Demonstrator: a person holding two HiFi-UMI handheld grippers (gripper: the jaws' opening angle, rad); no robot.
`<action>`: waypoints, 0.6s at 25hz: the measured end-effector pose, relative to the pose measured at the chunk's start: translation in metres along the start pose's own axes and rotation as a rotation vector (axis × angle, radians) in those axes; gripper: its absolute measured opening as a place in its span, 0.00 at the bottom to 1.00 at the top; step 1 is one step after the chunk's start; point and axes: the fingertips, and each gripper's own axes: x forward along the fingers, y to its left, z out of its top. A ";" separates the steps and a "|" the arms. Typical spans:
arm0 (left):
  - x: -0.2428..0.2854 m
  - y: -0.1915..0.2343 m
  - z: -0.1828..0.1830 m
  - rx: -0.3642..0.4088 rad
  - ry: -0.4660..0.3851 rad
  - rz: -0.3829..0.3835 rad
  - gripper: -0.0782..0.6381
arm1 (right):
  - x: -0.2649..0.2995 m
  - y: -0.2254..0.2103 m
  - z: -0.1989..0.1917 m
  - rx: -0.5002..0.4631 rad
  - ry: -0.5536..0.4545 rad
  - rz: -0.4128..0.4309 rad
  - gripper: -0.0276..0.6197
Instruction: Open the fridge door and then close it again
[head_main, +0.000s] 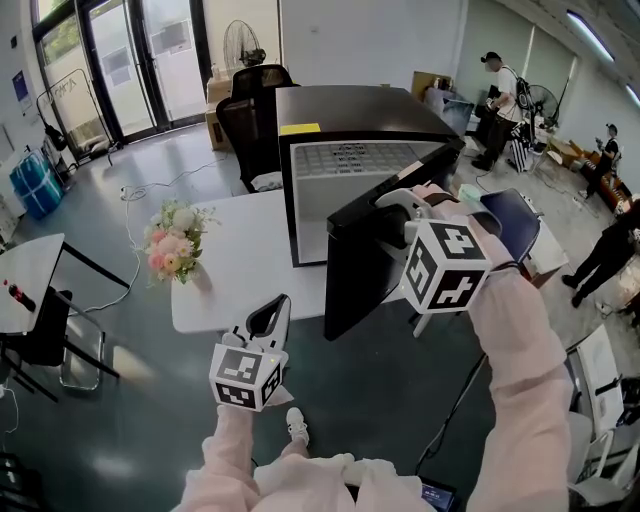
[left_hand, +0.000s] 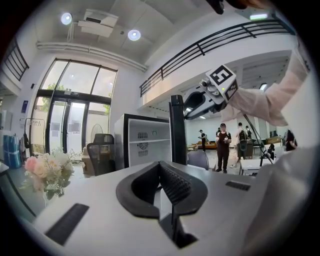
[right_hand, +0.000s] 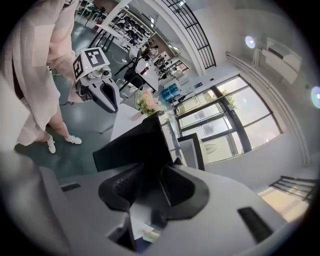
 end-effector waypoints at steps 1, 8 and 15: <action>-0.001 -0.004 0.000 0.000 0.001 -0.002 0.12 | -0.003 0.002 -0.002 -0.002 0.003 0.001 0.25; -0.007 -0.030 -0.001 0.006 0.008 -0.018 0.12 | -0.023 0.014 -0.013 -0.015 0.018 0.008 0.25; -0.012 -0.052 -0.003 0.012 0.008 -0.026 0.12 | -0.040 0.026 -0.027 -0.026 0.034 0.008 0.26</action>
